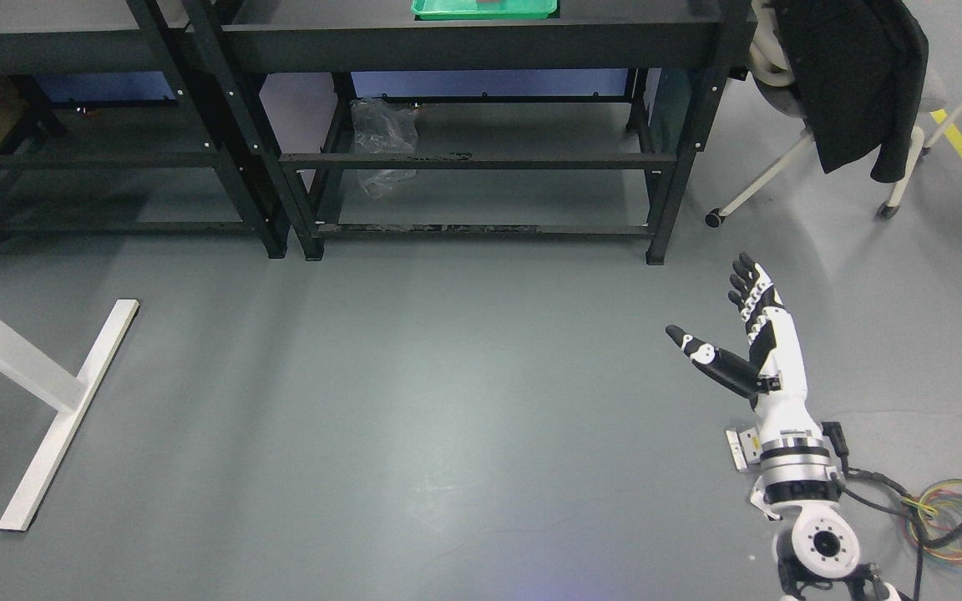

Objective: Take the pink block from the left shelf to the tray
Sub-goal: 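Drive toward the black shelf with the right hand raised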

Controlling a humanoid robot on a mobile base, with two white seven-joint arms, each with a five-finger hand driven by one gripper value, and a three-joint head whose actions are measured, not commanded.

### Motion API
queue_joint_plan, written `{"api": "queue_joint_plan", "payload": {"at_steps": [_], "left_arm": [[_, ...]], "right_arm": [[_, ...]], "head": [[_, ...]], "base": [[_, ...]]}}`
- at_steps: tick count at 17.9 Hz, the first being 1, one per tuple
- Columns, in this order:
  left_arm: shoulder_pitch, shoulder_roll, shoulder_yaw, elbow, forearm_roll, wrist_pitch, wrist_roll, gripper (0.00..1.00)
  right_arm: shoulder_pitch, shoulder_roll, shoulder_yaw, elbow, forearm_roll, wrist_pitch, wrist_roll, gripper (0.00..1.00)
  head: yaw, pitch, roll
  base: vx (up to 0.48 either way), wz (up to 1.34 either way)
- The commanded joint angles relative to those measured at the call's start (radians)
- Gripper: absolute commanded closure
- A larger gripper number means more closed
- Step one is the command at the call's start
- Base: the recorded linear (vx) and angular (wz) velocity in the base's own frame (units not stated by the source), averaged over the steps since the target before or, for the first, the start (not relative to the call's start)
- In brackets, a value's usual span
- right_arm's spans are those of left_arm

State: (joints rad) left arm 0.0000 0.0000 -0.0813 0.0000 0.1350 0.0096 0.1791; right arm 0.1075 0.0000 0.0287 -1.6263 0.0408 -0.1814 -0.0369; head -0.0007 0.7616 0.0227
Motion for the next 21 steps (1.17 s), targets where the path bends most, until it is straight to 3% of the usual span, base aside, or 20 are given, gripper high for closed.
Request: {"api": "queue_joint_plan", "payload": {"at_steps": [1,11,14,16,18,20,21], "left_arm": [[-0.029,0.017,0.000,-0.017,0.000,0.000,0.000,0.00],[-0.029,0.017,0.000,-0.017,0.000,0.000,0.000,0.00],[-0.029,0.017,0.000,-0.017,0.000,0.000,0.000,0.00],[-0.031,0.017,0.000,-0.017,0.000,0.000,0.000,0.00],[-0.029,0.017,0.000,-0.017,0.000,0.000,0.000,0.00],[-0.029,0.017,0.000,-0.017,0.000,0.000,0.000,0.00],[-0.029,0.017,0.000,-0.017,0.000,0.000,0.000,0.00]], "right_arm": [[0.001,-0.018,-0.027,-0.006,-0.018,0.003,-0.003,0.01],[0.014,-0.018,-0.003,-0.003,-0.018,0.000,0.011,0.01],[0.011,-0.018,0.002,-0.003,0.036,-0.051,0.003,0.01],[-0.006,-0.018,-0.009,-0.003,0.303,-0.084,-0.009,0.01],[-0.034,-0.018,-0.003,-0.001,0.735,-0.075,-0.079,0.01],[-0.040,-0.018,0.004,-0.003,1.073,-0.053,-0.148,0.01],[-0.039,-0.018,0.005,-0.003,1.149,-0.050,-0.170,0.01]], "head": [[0.0000,0.000,0.000],[0.0000,0.000,0.000],[0.0000,0.000,0.000],[0.0000,0.000,0.000],[0.0000,0.000,0.000],[0.0000,0.000,0.000],[0.0000,0.000,0.000]], "base": [[0.000,0.00],[0.066,-0.01],[0.140,-0.01],[0.144,0.14],[0.143,0.38],[0.165,0.39],[0.178,0.36]]}}
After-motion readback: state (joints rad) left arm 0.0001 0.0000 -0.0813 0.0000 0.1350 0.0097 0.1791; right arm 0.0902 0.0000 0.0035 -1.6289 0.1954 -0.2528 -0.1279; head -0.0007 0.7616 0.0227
